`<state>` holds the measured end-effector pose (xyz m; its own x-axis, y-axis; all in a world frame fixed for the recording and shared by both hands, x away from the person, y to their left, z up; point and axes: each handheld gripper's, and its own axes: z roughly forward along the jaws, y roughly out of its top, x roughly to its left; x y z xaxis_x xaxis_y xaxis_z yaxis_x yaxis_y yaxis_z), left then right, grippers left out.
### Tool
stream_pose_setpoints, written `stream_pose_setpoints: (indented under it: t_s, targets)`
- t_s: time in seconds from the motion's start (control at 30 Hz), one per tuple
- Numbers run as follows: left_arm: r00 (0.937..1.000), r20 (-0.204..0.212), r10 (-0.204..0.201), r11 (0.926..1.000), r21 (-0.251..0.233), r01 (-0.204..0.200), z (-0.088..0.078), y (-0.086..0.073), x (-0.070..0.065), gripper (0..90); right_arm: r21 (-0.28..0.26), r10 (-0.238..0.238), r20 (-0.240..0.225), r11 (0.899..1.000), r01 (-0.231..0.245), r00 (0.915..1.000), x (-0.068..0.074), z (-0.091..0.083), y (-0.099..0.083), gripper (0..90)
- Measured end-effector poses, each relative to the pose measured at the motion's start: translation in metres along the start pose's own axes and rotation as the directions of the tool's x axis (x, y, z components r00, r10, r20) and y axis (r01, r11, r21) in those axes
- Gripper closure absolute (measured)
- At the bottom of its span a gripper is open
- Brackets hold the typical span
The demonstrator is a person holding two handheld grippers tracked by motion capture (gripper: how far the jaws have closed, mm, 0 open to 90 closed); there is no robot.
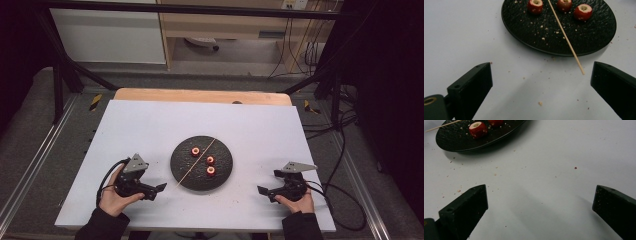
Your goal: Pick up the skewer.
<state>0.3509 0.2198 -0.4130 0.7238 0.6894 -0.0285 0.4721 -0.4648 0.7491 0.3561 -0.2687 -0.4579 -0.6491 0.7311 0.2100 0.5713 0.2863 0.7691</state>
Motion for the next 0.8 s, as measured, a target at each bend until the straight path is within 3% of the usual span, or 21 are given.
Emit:
stream_pose_setpoints:
  t_s: [0.53, 0.8]
  targets:
    - [0.9996, 0.009, 0.025, 0.9974, 0.068, -0.026, 0.028, 0.041, -0.016, 5.1, 0.012, -0.005, 0.004, 1.000, 0.005, 1.0000, 0.000, 0.001, 0.000, 0.6]
    - [0.9998, 0.002, 0.021, 0.9934, 0.112, -0.021, 0.043, 0.051, -0.021, 6.8, 0.010, -0.004, 0.004, 1.000, 0.004, 1.0000, 0.000, 0.001, 0.000, 0.6]
